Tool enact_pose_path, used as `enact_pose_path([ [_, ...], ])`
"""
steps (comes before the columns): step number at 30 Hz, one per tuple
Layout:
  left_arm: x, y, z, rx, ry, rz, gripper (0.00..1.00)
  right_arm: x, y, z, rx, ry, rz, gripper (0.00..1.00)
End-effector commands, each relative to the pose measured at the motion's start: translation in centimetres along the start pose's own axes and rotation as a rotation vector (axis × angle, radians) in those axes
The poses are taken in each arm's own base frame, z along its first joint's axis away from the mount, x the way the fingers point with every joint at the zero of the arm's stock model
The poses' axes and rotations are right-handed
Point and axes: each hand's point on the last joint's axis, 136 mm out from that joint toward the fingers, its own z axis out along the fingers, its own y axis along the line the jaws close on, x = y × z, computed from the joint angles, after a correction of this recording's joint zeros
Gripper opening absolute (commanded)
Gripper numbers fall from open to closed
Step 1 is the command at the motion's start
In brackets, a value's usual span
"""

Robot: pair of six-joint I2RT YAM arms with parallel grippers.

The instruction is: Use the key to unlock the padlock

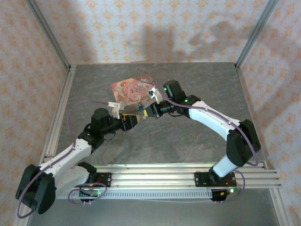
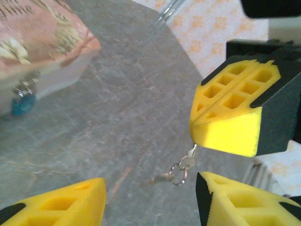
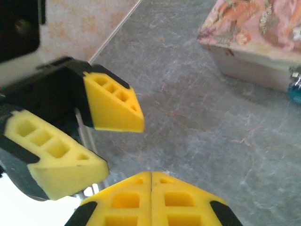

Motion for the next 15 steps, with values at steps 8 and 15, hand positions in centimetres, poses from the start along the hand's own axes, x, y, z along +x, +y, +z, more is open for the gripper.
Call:
enact_pose_path([
  [8, -2.6, -5.7, -0.8, 0.311, -0.083, -0.073, 0.45, -3.8, 3.5, -2.4, -0.165, -0.254, 0.048, 0.0],
  [15, -3.6, -6.0, -0.5, 0.357, -0.128, -0.128, 0.39, -4.2, 4.5, -3.7, -0.17, -0.294, 0.046, 0.0],
])
